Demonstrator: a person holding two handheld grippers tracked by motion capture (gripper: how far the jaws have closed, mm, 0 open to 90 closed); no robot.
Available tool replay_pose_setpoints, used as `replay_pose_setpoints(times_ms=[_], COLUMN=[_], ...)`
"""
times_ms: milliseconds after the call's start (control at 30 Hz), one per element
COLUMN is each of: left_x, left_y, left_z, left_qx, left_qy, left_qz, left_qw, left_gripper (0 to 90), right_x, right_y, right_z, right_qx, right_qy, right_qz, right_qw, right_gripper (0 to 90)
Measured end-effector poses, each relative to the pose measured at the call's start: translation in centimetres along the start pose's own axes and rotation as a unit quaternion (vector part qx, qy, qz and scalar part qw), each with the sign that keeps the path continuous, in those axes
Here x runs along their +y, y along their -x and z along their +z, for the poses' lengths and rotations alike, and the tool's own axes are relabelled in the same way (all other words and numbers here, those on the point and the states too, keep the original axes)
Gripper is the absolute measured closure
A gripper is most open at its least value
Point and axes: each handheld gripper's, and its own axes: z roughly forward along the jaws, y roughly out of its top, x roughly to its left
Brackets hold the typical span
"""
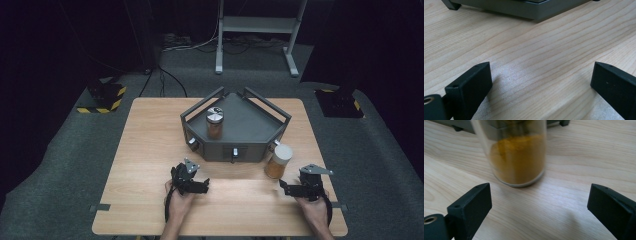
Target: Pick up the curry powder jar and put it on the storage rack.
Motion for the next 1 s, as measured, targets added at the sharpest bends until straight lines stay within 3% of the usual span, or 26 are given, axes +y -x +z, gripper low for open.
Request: replay_pose_setpoints(times_ms=[600, 1000], left_x=[0.0, 0.0], left_y=[0.0, 0.0], left_z=[0.0, 0.0], left_qx=[0.000, 0.000], left_qy=[0.000, 0.000], left_qz=[0.000, -0.001], left_qw=[1.0000, 1.0000], left_gripper=[3.6, 3.8], right_x=[2.3, 3.8], right_y=[-0.7, -0.5], right_z=[0.9, 1.6], right_qx=[0.034, 0.040], right_qy=[0.036, 0.047], right_qz=[-0.016, -0.019], right_qw=[0.9987, 0.9979], right_gripper=[9.9, 16.3])
